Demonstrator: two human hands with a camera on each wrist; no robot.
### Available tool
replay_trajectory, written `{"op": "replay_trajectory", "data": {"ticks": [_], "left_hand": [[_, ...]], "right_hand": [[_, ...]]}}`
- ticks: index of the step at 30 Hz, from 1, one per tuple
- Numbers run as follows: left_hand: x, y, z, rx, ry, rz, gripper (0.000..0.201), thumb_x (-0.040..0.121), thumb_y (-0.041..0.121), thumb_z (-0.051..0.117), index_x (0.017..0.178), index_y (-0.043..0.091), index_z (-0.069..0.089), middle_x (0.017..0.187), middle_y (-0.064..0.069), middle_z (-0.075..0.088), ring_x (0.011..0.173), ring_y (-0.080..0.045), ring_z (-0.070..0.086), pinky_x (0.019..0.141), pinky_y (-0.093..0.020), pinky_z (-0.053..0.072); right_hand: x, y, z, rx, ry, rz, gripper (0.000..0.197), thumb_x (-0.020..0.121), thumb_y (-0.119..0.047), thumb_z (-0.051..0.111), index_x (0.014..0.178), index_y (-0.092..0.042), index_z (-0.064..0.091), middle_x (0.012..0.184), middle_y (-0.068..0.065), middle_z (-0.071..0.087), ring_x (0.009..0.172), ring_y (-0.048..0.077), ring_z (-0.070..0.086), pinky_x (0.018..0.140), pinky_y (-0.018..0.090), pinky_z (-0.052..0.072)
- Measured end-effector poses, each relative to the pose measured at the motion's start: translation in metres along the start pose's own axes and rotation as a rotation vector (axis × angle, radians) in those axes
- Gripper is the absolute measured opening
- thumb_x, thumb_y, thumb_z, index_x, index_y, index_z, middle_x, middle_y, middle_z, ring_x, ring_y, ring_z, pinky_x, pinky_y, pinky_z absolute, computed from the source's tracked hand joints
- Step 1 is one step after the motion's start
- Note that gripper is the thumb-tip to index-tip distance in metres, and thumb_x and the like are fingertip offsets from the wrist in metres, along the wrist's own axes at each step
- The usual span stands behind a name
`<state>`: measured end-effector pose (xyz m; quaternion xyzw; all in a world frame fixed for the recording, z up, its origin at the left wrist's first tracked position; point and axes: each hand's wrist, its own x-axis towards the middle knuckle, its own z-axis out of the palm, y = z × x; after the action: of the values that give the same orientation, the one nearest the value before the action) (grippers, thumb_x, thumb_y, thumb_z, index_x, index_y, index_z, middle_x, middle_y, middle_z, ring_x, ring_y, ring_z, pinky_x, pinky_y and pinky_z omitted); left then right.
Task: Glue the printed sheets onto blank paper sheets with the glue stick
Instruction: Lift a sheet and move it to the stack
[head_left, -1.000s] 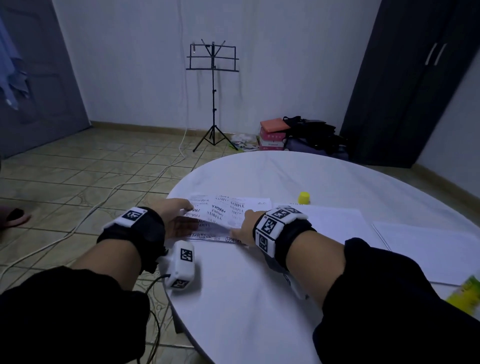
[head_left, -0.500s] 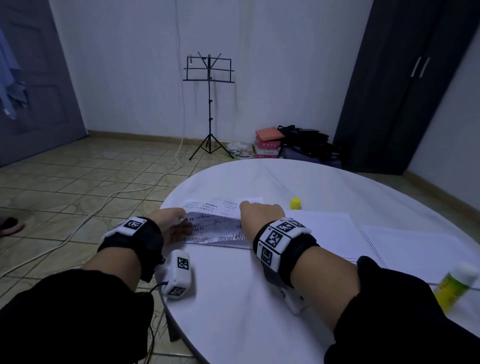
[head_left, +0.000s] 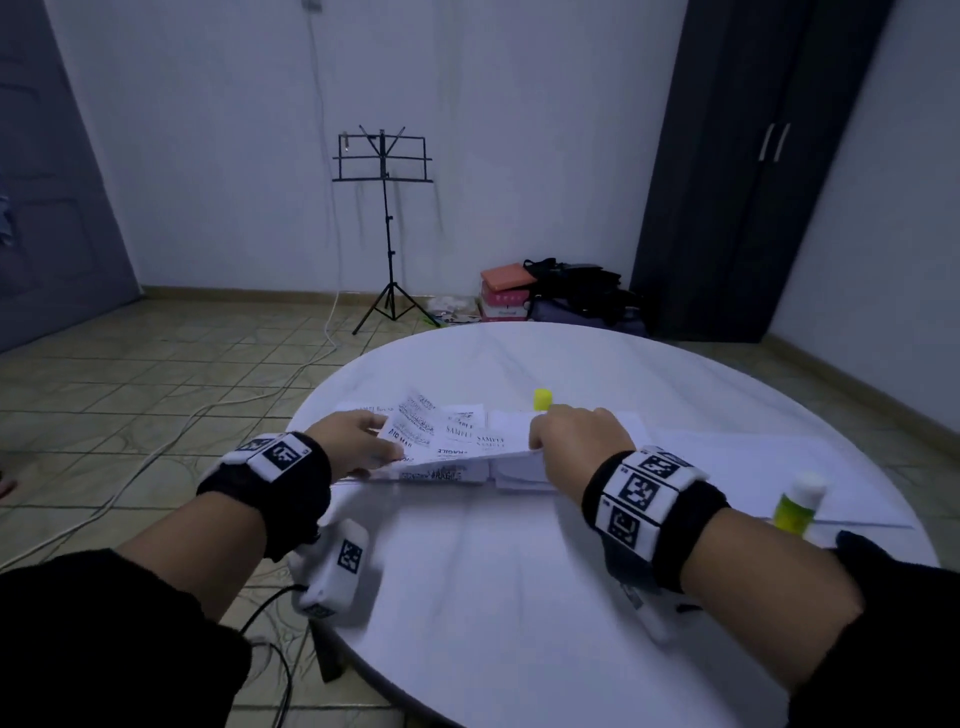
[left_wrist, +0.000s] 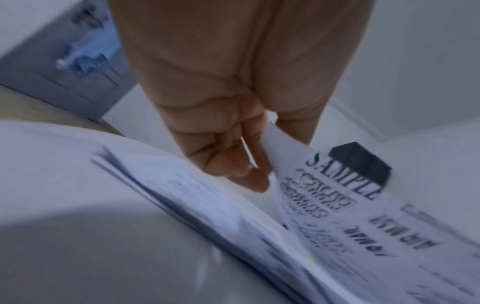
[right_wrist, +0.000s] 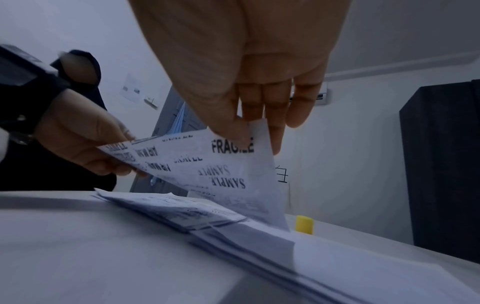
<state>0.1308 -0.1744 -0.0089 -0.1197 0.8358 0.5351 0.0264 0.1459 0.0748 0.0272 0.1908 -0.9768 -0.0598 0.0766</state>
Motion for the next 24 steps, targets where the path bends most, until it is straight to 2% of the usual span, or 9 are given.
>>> {"op": "replay_trajectory", "data": {"ticks": [2,4,8,11,15,17,20,22,24], "left_hand": [[-0.017,0.009,0.014,0.065,-0.068,0.057,0.071,0.077,0.003,0.074,0.136,0.023,0.041,0.102,-0.015,0.063,0.069,-0.023,0.06,0.052,-0.024,0.049],[-0.036,0.019,0.029,0.233,-0.183,0.12,0.093,0.076,0.005,0.075,0.147,0.033,0.022,0.1,-0.014,0.064,0.073,-0.025,0.063,0.061,-0.029,0.053],[-0.073,0.035,0.068,0.638,-0.365,0.223,0.074,0.081,0.018,0.073,0.144,0.031,0.036,0.106,0.0,0.06,0.048,-0.003,0.056,0.067,-0.018,0.048],[-0.089,0.038,0.1,0.769,-0.428,0.205,0.064,0.079,0.025,0.075,0.137,0.024,0.047,0.097,0.012,0.059,0.049,-0.002,0.055,0.063,-0.015,0.046],[-0.093,0.037,0.126,0.9,-0.458,0.181,0.07,0.073,0.031,0.08,0.135,0.025,0.045,0.101,-0.001,0.065,0.051,-0.009,0.056,0.053,-0.02,0.046],[-0.094,0.037,0.131,0.995,-0.461,0.162,0.073,0.071,0.035,0.081,0.133,0.03,0.044,0.105,-0.005,0.067,0.059,-0.014,0.057,0.052,-0.02,0.047],[-0.093,0.038,0.13,1.087,-0.465,0.168,0.075,0.069,0.041,0.081,0.134,0.034,0.044,0.112,-0.004,0.066,0.083,-0.017,0.063,0.075,-0.025,0.051],[-0.093,0.039,0.129,1.163,-0.438,0.187,0.078,0.069,0.047,0.08,0.136,0.039,0.042,0.127,-0.002,0.052,0.105,-0.019,0.058,0.088,-0.025,0.046],[-0.092,0.04,0.129,1.205,-0.421,0.187,0.08,0.067,0.05,0.079,0.137,0.045,0.04,0.139,-0.002,0.034,0.117,-0.021,0.051,0.099,-0.028,0.042]], "right_hand": [[-0.022,0.015,0.004,0.016,0.0,0.012,0.034,0.09,-0.003,0.04,0.115,-0.019,0.057,0.126,0.006,0.053,0.109,0.025,0.054,0.095,0.033,0.035],[-0.046,0.032,0.009,0.048,-0.03,0.026,0.031,0.089,-0.006,0.042,0.11,-0.024,0.058,0.118,0.0,0.056,0.107,0.022,0.054,0.093,0.03,0.033],[-0.095,0.064,0.017,0.053,-0.158,0.016,0.032,0.089,-0.007,0.042,0.106,-0.027,0.06,0.114,-0.006,0.057,0.107,0.018,0.053,0.092,0.028,0.031],[-0.119,0.084,0.022,0.043,-0.287,0.018,0.03,0.091,-0.011,0.043,0.11,-0.027,0.06,0.116,-0.005,0.055,0.112,0.019,0.051,0.093,0.026,0.034],[-0.136,0.109,0.036,0.076,-0.391,0.068,0.033,0.086,-0.009,0.05,0.11,-0.03,0.06,0.105,-0.009,0.053,0.111,0.014,0.054,0.091,0.025,0.043],[-0.142,0.118,0.037,0.11,-0.419,0.116,0.031,0.086,-0.013,0.053,0.112,-0.029,0.06,0.109,-0.01,0.054,0.108,0.014,0.055,0.088,0.024,0.046],[-0.147,0.133,0.034,0.181,-0.459,0.208,0.023,0.081,-0.023,0.067,0.103,-0.023,0.062,0.101,-0.006,0.055,0.093,0.012,0.054,0.07,0.02,0.043],[-0.148,0.145,0.033,0.232,-0.464,0.298,0.026,0.074,-0.034,0.075,0.081,-0.018,0.057,0.083,-0.004,0.053,0.075,0.012,0.05,0.057,0.02,0.036],[-0.147,0.158,0.032,0.277,-0.46,0.407,0.038,0.074,-0.046,0.074,0.074,-0.016,0.05,0.076,-0.002,0.051,0.067,0.013,0.047,0.055,0.022,0.033]]}}
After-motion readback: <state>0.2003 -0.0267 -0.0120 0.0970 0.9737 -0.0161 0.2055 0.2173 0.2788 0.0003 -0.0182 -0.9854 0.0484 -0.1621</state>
